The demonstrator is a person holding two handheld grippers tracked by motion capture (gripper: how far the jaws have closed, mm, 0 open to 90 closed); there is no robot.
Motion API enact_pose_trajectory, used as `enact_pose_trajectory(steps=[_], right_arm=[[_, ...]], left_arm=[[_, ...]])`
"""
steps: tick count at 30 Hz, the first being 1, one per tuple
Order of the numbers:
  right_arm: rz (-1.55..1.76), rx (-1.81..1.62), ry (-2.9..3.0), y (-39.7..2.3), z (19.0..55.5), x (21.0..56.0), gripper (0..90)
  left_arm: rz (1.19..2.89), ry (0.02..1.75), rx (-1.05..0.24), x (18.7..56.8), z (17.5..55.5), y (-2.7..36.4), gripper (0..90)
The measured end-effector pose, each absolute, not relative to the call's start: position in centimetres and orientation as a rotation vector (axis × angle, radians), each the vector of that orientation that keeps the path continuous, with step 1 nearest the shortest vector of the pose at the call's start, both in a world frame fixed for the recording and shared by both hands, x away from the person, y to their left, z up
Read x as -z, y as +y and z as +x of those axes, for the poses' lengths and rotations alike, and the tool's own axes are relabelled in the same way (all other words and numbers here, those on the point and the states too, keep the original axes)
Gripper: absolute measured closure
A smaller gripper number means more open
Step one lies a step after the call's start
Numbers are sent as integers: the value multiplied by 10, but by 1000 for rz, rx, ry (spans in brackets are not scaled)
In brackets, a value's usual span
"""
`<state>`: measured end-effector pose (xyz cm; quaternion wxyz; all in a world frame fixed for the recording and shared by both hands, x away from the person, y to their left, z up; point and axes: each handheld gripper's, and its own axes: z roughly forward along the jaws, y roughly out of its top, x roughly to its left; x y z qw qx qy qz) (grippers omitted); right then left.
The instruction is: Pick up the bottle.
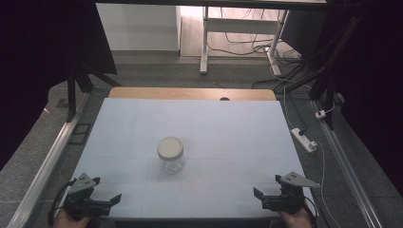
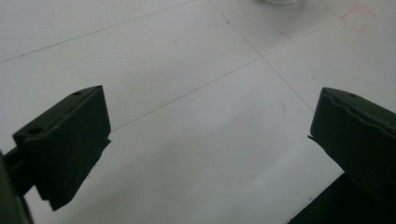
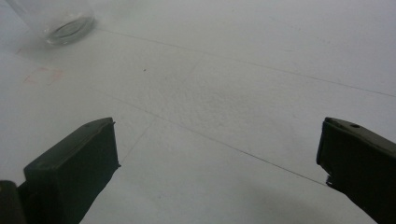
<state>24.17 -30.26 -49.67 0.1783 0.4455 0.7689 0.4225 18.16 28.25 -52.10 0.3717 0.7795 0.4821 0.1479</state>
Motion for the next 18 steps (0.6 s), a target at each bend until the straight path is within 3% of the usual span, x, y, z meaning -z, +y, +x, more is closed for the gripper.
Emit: enact_pose_trajectory(steps=[18], right_arm=[[1213,-1190,2249,-299,243,497,0]], left_arm=[[1996,1233,-318,522,185,285,0]])
